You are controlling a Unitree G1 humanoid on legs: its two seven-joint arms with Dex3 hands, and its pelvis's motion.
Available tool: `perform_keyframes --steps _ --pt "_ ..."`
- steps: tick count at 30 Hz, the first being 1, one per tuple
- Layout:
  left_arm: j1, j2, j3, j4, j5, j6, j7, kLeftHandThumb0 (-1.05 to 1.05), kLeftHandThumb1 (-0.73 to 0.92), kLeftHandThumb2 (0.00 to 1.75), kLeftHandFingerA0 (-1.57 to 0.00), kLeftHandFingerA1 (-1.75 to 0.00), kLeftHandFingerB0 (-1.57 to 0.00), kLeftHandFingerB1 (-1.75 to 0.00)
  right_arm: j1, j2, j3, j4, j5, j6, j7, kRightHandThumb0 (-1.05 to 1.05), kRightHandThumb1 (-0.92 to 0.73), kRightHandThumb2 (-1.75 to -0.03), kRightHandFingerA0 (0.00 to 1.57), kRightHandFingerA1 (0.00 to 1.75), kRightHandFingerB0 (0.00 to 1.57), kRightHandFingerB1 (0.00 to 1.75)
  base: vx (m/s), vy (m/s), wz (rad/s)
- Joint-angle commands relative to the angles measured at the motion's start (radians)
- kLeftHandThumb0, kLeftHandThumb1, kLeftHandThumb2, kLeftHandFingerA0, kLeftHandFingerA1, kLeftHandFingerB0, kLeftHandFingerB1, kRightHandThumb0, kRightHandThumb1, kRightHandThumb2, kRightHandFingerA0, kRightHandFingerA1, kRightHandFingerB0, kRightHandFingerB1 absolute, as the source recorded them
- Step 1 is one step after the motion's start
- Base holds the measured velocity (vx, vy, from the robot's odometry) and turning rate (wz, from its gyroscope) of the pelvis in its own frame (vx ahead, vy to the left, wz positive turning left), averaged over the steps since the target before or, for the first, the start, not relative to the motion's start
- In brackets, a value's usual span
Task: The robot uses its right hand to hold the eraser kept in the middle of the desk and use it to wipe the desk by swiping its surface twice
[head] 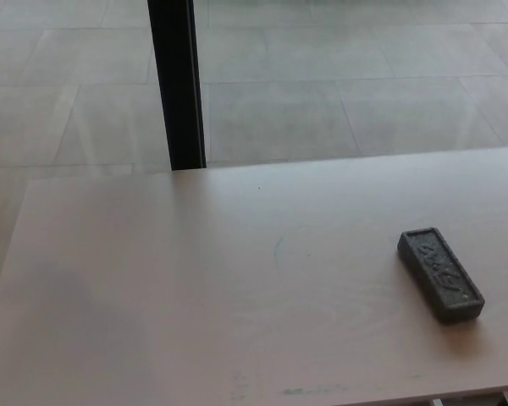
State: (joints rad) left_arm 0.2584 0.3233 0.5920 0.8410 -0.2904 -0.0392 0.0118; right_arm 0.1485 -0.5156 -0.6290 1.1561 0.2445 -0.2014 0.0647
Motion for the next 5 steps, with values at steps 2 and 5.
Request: perform_keyframes --steps 2,5 --pt "-0.001 0.000 -0.005 0.008 0.000 -0.035 -0.008 -0.51 0.79 0.64 -0.55 -0.83 -0.42 -0.61 -0.013 -0.006 0.010 0.000 0.020 -0.022 0.031 -0.39 -0.69 -0.61 0.83 0.80 0.59 0.44 0.00 0.000 0.00" --pt "-0.005 0.003 -0.012 0.024 0.011 -0.055 -0.005 -0.50 0.78 0.64 -0.56 -0.83 -0.43 -0.61 -0.010 -0.006 0.014 -0.004 0.021 -0.028 0.040 -0.41 -0.70 -0.61 0.80 0.77 0.58 0.43 0.00 0.000 0.00"
